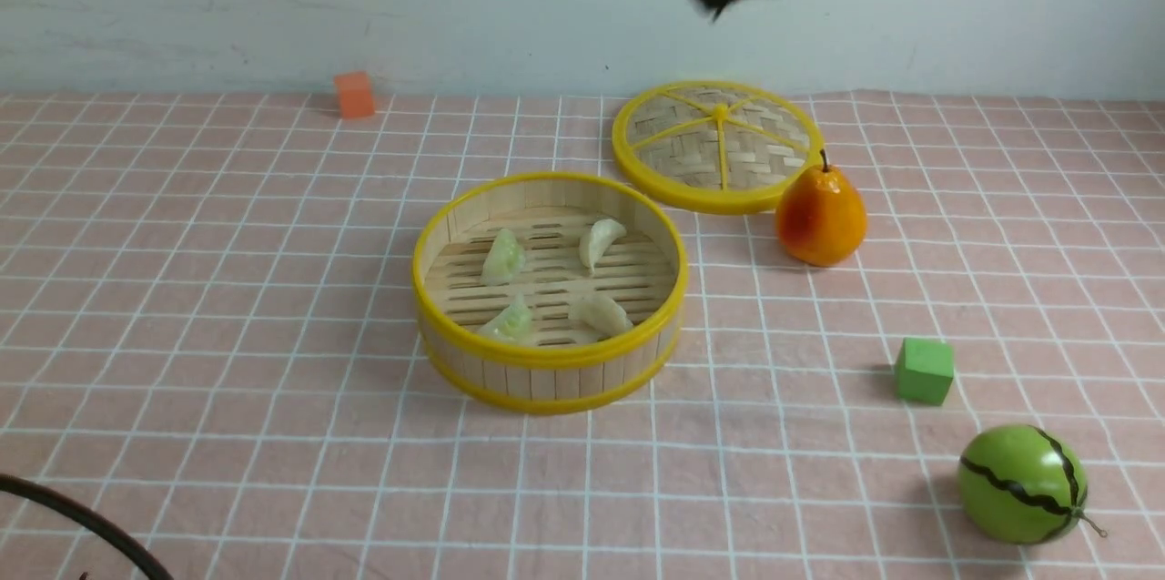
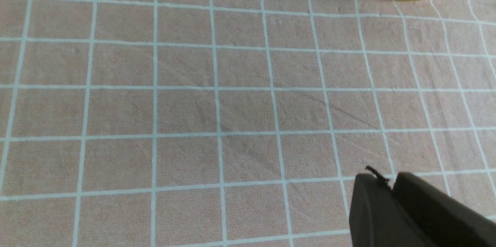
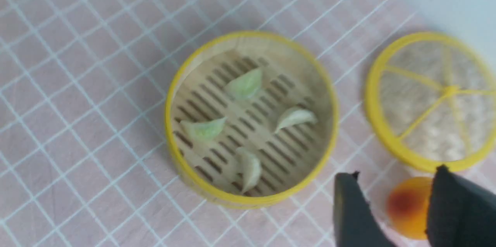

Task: Put the dumplings into the steamer on the table with the pink tablecloth.

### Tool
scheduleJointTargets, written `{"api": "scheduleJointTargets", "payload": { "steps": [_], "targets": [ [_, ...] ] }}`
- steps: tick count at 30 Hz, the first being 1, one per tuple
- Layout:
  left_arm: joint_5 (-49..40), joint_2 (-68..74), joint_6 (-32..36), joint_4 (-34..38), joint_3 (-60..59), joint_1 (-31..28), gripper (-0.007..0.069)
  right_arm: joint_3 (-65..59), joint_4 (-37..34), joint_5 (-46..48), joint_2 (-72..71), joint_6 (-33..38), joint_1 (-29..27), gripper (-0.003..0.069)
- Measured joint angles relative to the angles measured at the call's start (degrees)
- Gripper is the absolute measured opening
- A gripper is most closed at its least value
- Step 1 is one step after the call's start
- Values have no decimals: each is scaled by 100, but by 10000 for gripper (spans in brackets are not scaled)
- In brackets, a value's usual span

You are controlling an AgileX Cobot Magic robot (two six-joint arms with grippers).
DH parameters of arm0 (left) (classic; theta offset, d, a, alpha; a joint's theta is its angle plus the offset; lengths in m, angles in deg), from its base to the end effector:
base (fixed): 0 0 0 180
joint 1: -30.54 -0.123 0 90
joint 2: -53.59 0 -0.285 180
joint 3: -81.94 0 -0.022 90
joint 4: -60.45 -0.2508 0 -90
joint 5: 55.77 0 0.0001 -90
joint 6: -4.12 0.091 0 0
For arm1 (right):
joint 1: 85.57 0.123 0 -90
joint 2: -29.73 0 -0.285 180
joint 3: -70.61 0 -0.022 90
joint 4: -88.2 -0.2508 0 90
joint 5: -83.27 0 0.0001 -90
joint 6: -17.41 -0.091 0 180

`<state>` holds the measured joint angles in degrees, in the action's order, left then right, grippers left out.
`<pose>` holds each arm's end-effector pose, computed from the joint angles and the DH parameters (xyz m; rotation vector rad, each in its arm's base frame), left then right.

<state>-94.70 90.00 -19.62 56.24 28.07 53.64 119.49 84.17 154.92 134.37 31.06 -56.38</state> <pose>0.0863 -0.0322 0.2555 0.0274 2.2772 -0.3530 0.2931 0.1707 0.5029 -0.8262 2.0729 0.2350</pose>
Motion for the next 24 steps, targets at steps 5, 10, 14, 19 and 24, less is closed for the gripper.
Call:
{"api": "scheduleJointTargets", "payload": {
  "steps": [5,10,14,19,24],
  "targets": [
    [0,0,-7,0,0,0,71,-663,822,40,-1469,-509,0,-3],
    [0,0,-6,-7,0,0,73,-2661,1486,66,-3024,-955,0,-19],
    [0,0,-6,-9,0,0,74,-4899,1774,-733,-4294,-1527,0,-19],
    [0,0,-12,-14,0,0,74,-8188,1936,-3715,-5842,-2183,0,-19],
    [0,0,-16,-23,0,0,75,-10975,2232,-7264,-6759,-2366,0,-19]
  ]
}}
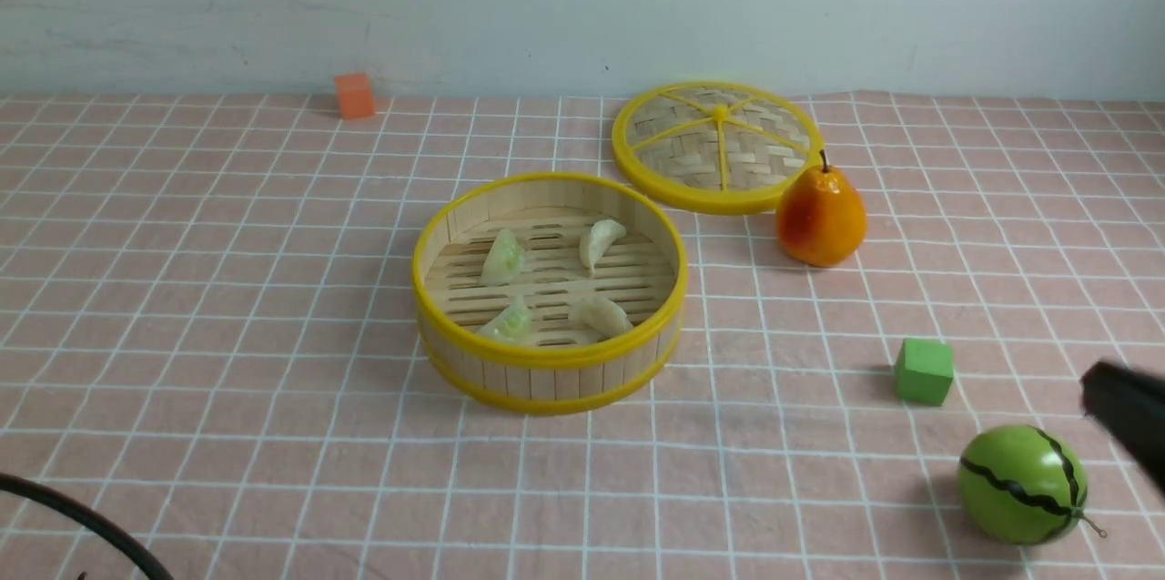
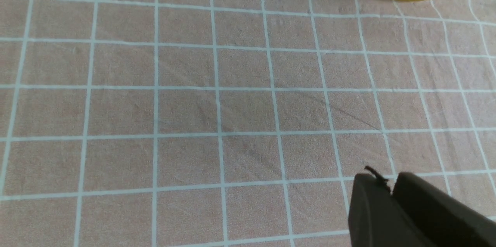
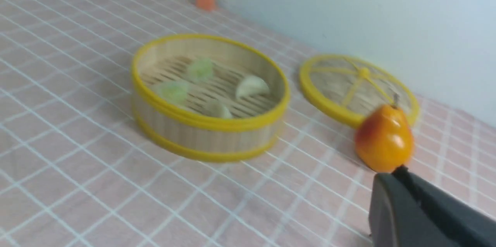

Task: Put the dumplings into the steamer on the table with the pink tablecloth.

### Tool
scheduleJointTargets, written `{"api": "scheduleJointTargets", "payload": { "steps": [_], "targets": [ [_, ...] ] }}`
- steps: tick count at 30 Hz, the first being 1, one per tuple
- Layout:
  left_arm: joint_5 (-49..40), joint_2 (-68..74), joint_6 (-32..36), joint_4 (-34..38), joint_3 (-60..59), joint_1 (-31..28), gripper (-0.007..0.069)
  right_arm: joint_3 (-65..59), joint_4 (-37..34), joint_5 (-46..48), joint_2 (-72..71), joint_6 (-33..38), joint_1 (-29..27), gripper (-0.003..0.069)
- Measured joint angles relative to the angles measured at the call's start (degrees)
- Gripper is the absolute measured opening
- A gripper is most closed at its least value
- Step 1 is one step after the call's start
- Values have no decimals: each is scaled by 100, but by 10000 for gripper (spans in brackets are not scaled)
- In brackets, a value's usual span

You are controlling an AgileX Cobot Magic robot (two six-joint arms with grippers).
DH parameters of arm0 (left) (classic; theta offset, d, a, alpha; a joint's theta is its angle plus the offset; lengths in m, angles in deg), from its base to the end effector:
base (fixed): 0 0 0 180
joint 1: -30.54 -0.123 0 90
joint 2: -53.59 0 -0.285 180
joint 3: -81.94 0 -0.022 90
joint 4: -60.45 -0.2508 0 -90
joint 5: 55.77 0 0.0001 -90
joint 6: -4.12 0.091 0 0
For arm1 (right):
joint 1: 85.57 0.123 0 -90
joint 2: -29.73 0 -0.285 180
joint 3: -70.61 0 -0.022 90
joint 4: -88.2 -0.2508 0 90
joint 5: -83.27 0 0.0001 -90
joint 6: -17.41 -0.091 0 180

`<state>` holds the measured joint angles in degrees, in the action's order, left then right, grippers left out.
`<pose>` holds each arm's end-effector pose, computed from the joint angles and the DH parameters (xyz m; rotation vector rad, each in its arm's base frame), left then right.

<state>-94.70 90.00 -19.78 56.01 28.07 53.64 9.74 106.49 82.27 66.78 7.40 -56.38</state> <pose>0.0864 -0.0320 0.2555 0.0264 2.2765 -0.3502 0.0996 0.0561 0.2708 -0.5499 1.6087 0.2777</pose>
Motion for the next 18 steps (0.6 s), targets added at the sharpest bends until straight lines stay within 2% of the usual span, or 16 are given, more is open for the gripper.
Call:
{"api": "scheduleJointTargets", "payload": {
  "steps": [1,2,4,7,14,18],
  "targets": [
    [0,0,0,0,0,0,75,-173,14,-249,-43,-12,0,-19],
    [0,0,0,0,0,0,75,-697,41,-1015,-103,-36,0,-18],
    [0,0,0,0,0,0,75,-1249,69,-1840,-119,-85,0,-16],
    [0,0,0,0,0,0,75,-1688,76,-2521,-119,-125,0,-12],
    [0,0,0,-5,0,0,83,-1773,143,-2619,-123,-145,0,-6],
    [0,0,0,-5,0,0,88,-1773,143,-2204,-129,-145,0,-3]
  ]
}}
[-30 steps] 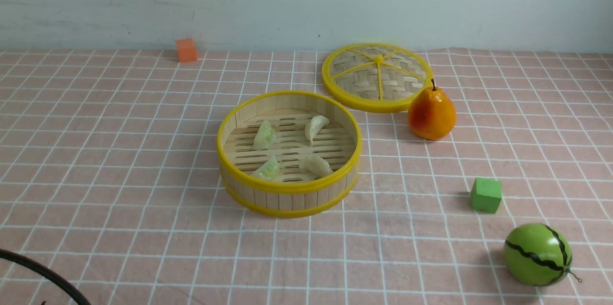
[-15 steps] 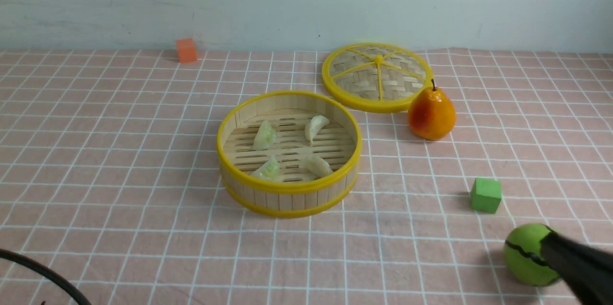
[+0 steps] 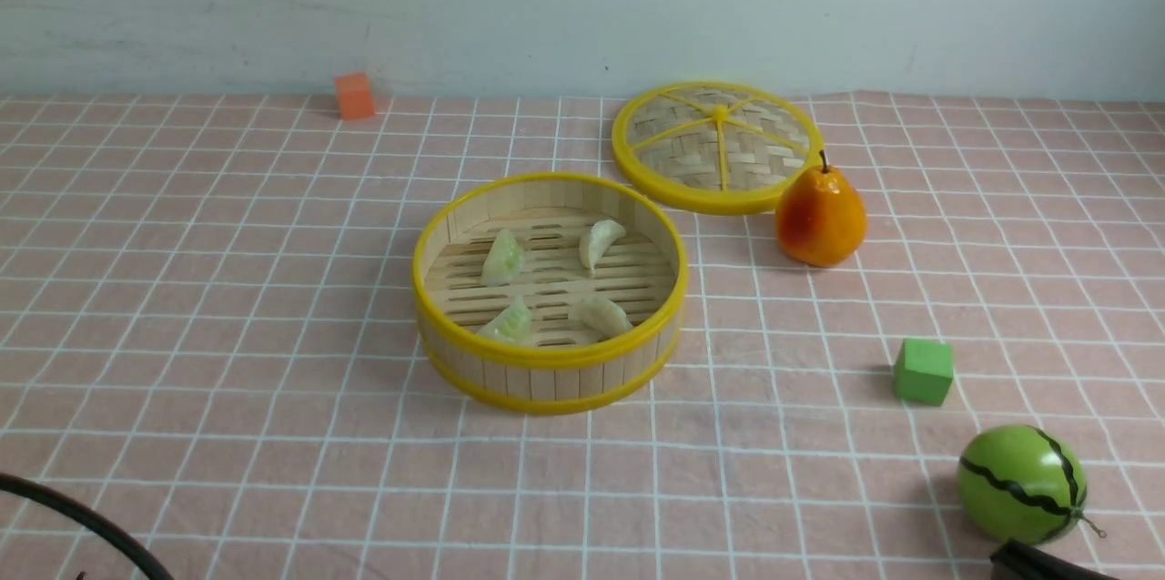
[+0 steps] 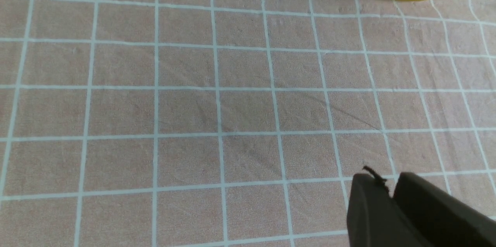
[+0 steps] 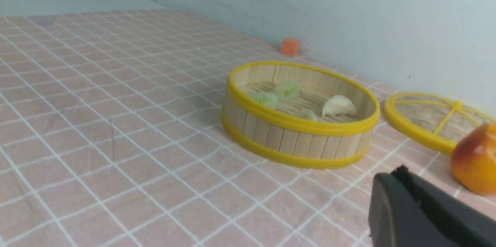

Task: Put the dumplings into the steamer on the table with the pink tablecloth.

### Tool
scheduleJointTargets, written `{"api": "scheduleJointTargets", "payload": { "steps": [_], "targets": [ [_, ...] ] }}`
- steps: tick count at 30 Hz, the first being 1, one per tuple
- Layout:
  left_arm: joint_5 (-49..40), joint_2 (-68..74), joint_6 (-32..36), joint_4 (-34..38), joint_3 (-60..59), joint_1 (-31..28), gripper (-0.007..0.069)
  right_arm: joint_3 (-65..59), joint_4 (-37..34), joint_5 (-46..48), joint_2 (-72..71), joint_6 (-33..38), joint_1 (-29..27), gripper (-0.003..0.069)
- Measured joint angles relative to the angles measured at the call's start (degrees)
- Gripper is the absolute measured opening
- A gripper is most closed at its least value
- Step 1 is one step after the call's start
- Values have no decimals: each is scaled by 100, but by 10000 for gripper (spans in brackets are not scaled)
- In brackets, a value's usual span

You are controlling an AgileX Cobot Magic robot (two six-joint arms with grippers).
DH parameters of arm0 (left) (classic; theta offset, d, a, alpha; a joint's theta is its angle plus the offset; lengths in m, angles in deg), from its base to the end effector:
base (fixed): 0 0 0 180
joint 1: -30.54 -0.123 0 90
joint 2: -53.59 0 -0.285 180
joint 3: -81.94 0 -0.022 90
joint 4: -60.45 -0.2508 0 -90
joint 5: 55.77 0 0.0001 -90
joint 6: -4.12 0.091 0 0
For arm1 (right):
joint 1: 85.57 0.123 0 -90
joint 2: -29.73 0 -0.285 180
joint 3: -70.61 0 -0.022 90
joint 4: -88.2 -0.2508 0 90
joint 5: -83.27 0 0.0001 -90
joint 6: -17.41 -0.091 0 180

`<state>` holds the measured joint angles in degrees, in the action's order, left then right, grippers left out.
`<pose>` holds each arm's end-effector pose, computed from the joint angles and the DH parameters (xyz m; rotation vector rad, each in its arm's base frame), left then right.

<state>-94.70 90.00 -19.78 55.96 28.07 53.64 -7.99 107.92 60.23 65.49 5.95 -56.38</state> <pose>0.0864 -0.0320 0.2555 0.0269 2.2763 -0.3492 0.0783 0.0575 0.2021 -0.6007 1.5154 0.4080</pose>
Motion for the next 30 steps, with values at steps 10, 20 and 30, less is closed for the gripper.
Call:
{"api": "scheduleJointTargets", "payload": {
  "steps": [10,20,30],
  "targets": [
    [0,0,0,0,0,0,92,0,-1387,1083,-1156,-6,-588,-3],
    [-6,0,0,0,0,0,102,0,-1577,3087,-2733,132,-2380,-3],
    [-24,0,0,2,0,0,110,41,-1618,4480,-2848,178,-2671,-3]
  ]
}}
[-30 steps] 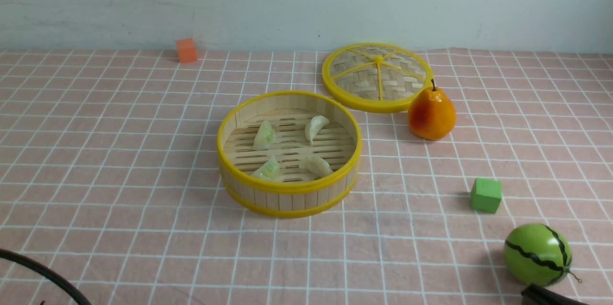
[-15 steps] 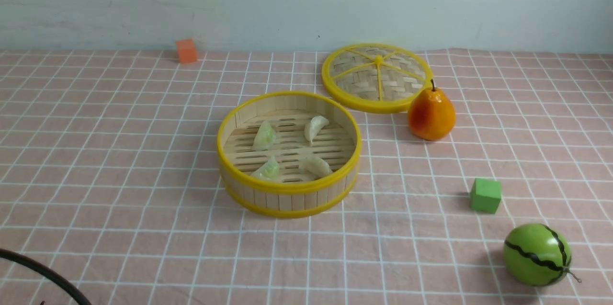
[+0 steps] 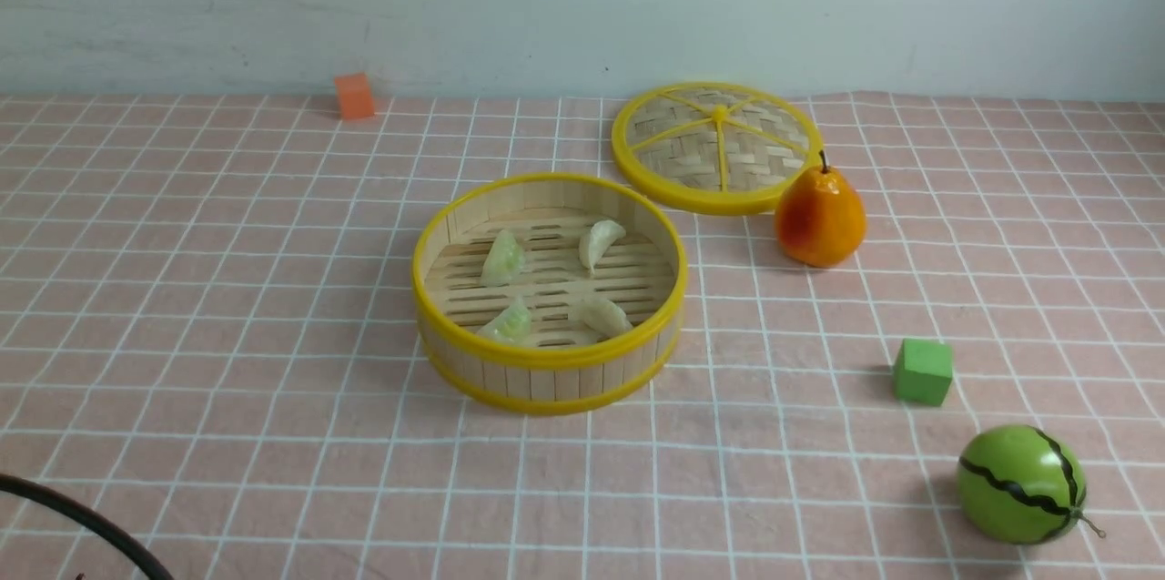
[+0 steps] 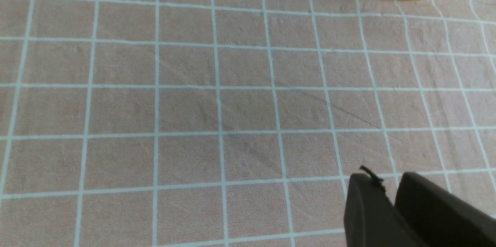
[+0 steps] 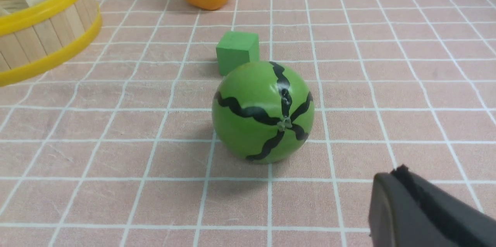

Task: Put the dumplings into the steamer on the table with the pink tablecloth.

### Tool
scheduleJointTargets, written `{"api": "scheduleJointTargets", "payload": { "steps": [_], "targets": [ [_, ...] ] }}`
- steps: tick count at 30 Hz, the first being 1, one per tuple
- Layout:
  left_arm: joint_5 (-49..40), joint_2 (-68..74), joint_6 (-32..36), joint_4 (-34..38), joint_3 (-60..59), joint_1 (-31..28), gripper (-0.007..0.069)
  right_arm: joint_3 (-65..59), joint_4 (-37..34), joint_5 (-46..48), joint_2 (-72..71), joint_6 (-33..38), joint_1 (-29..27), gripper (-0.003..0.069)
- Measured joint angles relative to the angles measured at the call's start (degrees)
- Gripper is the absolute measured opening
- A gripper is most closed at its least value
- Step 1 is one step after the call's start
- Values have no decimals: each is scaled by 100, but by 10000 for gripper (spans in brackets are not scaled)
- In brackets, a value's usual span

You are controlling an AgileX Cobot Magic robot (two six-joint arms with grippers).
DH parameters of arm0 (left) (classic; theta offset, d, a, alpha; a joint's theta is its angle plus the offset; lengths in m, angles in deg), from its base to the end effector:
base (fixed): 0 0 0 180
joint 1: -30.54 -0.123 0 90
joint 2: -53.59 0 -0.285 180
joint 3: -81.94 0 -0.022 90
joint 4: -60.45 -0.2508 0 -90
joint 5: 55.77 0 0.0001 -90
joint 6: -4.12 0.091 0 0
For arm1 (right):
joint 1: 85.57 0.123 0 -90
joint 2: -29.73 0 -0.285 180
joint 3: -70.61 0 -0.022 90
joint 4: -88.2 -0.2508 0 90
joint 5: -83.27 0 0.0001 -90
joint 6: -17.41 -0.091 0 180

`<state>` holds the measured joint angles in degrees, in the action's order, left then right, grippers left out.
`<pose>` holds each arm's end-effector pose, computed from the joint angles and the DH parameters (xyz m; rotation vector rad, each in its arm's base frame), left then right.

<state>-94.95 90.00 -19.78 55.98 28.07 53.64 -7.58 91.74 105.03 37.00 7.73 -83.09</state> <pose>0.0861 -0.0319 0.2552 0.0265 2.2807 -0.3478 0.0525 0.0002 0.1739 0.0797 1.8698 0.0854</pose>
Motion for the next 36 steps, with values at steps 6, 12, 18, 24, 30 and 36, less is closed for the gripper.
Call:
{"api": "scheduleJointTargets", "payload": {
  "steps": [6,12,18,24,30,36],
  "targets": [
    [-18,0,0,0,0,0,113,2,0,7,0,4,0,-3],
    [-24,0,0,0,0,0,120,2,0,11,0,4,0,1],
    [-24,0,0,0,0,0,122,6,0,11,-5,4,0,1],
    [0,-11,0,0,-22,0,122,6,0,18,-5,4,0,7],
    [463,-686,0,-94,-614,0,123,6,0,24,-5,4,0,14],
    [1677,-2039,0,-340,-1316,-434,122,6,0,24,-5,4,-2,20]
  ]
}}
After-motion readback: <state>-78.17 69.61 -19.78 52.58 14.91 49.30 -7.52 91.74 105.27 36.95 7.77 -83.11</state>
